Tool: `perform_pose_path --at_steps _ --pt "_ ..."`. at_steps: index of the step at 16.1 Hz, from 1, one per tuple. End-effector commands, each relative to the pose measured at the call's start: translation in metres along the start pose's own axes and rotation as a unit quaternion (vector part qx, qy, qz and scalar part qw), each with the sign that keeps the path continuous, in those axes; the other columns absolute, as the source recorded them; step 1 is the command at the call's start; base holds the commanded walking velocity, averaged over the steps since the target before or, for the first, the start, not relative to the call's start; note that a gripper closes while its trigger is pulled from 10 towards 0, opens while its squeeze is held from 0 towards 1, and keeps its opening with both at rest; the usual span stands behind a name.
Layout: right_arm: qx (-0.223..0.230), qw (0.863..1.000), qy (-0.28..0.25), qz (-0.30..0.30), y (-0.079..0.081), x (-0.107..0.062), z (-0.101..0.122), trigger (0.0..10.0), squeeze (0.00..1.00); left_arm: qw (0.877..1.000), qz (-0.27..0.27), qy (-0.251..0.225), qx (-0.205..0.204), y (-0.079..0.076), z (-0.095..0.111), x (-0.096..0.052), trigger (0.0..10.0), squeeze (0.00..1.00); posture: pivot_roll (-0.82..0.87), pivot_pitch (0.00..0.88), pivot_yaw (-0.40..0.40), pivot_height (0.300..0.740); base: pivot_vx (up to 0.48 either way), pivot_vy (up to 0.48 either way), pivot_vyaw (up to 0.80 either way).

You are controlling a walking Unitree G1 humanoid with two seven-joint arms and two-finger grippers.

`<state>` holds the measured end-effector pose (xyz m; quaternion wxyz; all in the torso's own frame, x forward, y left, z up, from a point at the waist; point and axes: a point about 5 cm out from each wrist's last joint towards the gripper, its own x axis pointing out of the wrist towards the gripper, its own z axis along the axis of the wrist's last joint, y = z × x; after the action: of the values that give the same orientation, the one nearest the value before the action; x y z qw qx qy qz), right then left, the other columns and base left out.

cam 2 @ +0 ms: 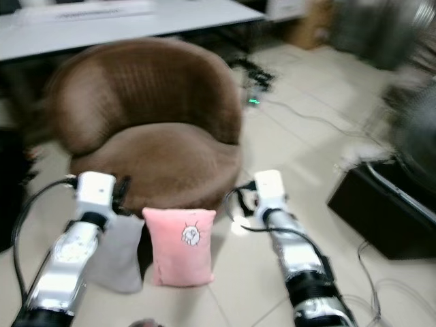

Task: Move the pillow to the sofa from floor

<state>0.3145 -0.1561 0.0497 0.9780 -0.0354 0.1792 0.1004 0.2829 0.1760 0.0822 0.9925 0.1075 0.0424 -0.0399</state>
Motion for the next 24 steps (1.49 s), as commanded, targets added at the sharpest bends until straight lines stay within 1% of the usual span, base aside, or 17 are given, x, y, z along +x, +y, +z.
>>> perform_pose_path --at_steps 1,11,12,13,15,16,17,18,20,22,24 --pt "0.001 1.000 -0.004 0.010 0.005 0.002 0.002 10.0 0.00 1.000 0.011 0.000 0.007 0.007 0.000 -0.002 10.0 0.00 0.09 0.000 -0.001 0.740 0.000 -0.480 0.80" --pt "-0.004 1.000 -0.011 0.023 0.010 0.005 0.006 10.0 0.00 1.000 0.023 -0.002 0.008 0.010 0.001 -0.004 10.0 0.00 0.10 0.000 0.000 0.740 0.000 -0.474 0.80" --pt "-0.005 1.000 -0.011 0.024 0.010 0.005 0.006 10.0 0.00 0.999 0.032 0.002 -0.017 0.011 0.000 -0.004 10.0 0.00 0.10 0.000 -0.003 0.740 0.000 0.000 0.80" --pt "-0.005 1.000 -0.011 0.024 0.009 0.005 0.006 10.0 0.00 0.999 0.044 0.004 -0.027 0.014 0.000 -0.004 10.0 0.00 0.10 0.000 -0.003 0.740 0.000 0.480 0.80" --pt "-0.006 1.000 -0.011 0.024 0.009 0.005 0.006 10.0 0.00 0.998 0.053 0.002 -0.023 0.017 0.001 -0.004 10.0 0.00 0.10 0.000 -0.003 0.740 0.000 0.480 0.80" --pt "-0.004 1.000 -0.012 0.021 0.009 0.006 0.006 10.0 0.00 0.998 0.058 -0.012 -0.021 0.019 0.004 -0.005 10.0 0.00 0.10 0.000 -0.003 0.740 0.000 0.382 0.80" --pt "0.013 1.000 -0.012 0.012 0.007 0.006 0.006 10.0 0.00 0.997 0.060 -0.033 -0.018 0.021 0.008 -0.006 10.0 0.00 0.10 0.000 -0.003 0.740 0.000 0.000 0.00" --pt "0.020 1.000 -0.010 0.008 0.006 0.006 0.006 10.0 0.00 0.997 0.061 -0.033 -0.020 0.021 0.009 -0.007 10.0 0.00 0.10 0.000 -0.003 0.740 0.000 0.000 0.00" --pt "0.010 1.000 -0.002 -0.010 0.000 0.005 0.001 10.0 0.00 0.996 0.062 -0.048 -0.030 0.022 0.012 -0.007 10.0 0.00 0.11 0.000 -0.008 0.740 0.000 0.000 0.00" --pt "0.007 1.000 -0.009 -0.018 -0.003 0.003 -0.001 10.0 0.00 0.997 0.043 -0.052 -0.030 0.020 0.012 -0.008 10.0 0.00 0.10 0.000 0.003 0.740 0.000 0.000 0.00" --pt "0.014 1.000 -0.013 -0.024 -0.004 0.002 -0.003 10.0 0.00 0.997 0.041 -0.054 -0.032 0.019 0.012 -0.008 10.0 0.00 0.10 0.000 0.003 0.740 0.000 0.000 0.00"
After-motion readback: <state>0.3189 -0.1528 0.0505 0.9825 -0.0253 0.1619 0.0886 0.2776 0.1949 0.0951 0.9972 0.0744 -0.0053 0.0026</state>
